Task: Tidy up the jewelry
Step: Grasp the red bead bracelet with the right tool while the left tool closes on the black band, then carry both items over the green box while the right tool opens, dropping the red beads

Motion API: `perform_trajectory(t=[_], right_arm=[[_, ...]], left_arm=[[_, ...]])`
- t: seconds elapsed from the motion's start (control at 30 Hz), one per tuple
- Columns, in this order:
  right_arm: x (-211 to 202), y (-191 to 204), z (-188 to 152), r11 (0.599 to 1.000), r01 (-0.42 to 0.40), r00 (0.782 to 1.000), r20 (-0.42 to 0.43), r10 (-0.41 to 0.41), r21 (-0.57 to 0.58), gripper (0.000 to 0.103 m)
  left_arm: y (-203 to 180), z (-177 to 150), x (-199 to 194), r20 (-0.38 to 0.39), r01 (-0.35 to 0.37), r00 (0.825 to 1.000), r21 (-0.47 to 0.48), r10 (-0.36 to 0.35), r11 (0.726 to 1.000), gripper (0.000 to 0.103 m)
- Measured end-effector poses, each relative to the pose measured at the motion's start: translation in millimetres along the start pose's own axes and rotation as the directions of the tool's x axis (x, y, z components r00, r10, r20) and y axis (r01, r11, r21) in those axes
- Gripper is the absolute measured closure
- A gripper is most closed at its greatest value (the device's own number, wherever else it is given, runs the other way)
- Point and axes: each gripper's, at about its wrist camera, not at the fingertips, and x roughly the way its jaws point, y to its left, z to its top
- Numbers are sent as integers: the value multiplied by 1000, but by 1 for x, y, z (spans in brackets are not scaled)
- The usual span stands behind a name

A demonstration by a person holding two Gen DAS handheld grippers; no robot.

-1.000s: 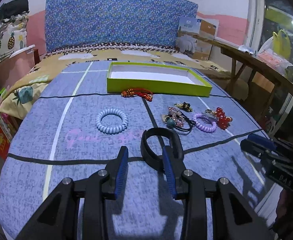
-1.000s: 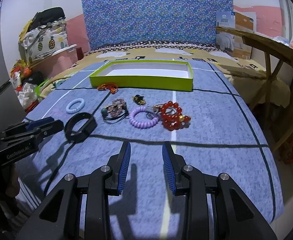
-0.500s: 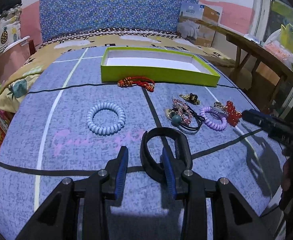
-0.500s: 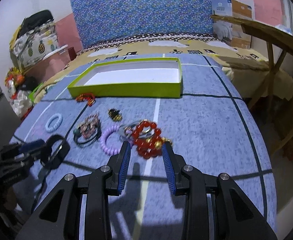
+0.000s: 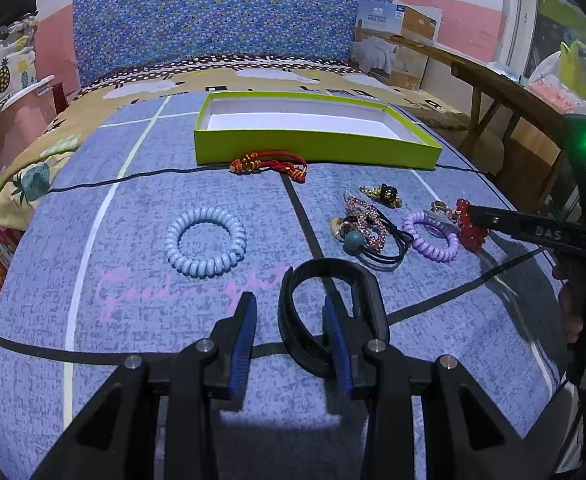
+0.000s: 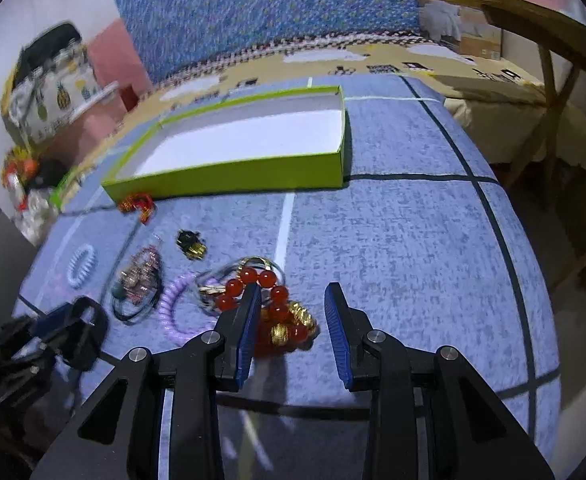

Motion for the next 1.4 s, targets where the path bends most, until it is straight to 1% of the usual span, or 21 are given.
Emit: perform_trajectory(t=[0.17,0.2,0.23,0.27,0.3,0.33,0.37,0.43,0.5,0.57,0.67,0.9,1.1,1.4], right_arm=[[7,2,5,999,-4,999,-40,2,-53,69],[7,3,6,998,-6,999,-47,3,-68,71],[8,4,6,997,-10,999,-49,7,-76,79],[8,5,6,996,-22,998,-52,18,-82,83],[8,6,6,996,-18,999,-51,14,-91,83],[8,7,5,995,-14,999,-49,9,-99,86],[7,9,4,994,-6,999,-46,1,-109,94],[6,9,3,994,-14,999,-40,9,-109,93],[3,8,2,995,-9,1000,-31,6,-101,93],[-1,7,-1,996,-17,1000,-17,16,-90,93],[-9,5,-4,997,-27,1000,7,28,-70,93],[-31,1,-7,998,-51,996,78,52,-21,93],[-47,1,-1,997,-71,989,131,71,-3,93],[-54,10,18,995,-90,981,170,94,-34,93]], left_arm=[[-3,1,1,-2,-12,1000,17,12,1000,66],[-4,1,1,-2,-17,1000,23,17,1000,66],[-4,2,1,-2,-19,1000,27,19,999,66],[-5,2,1,-3,-21,1000,29,21,999,66],[-5,2,1,-4,-21,1000,30,22,999,67],[-5,2,1,-5,-19,1000,32,19,999,70],[-6,2,1,-6,-16,1000,35,17,999,74],[-8,1,0,-6,-9,1000,45,10,999,80],[-9,0,0,-4,-16,1000,55,17,998,84],[-8,0,-1,-5,-11,1000,55,12,998,90],[-7,0,-2,-8,5,1000,49,-5,999,93],[-10,-3,-10,2,34,999,59,-34,998,94],[-10,2,-21,31,50,998,63,-52,997,94],[-8,23,-24,65,53,996,74,-58,996,94]])
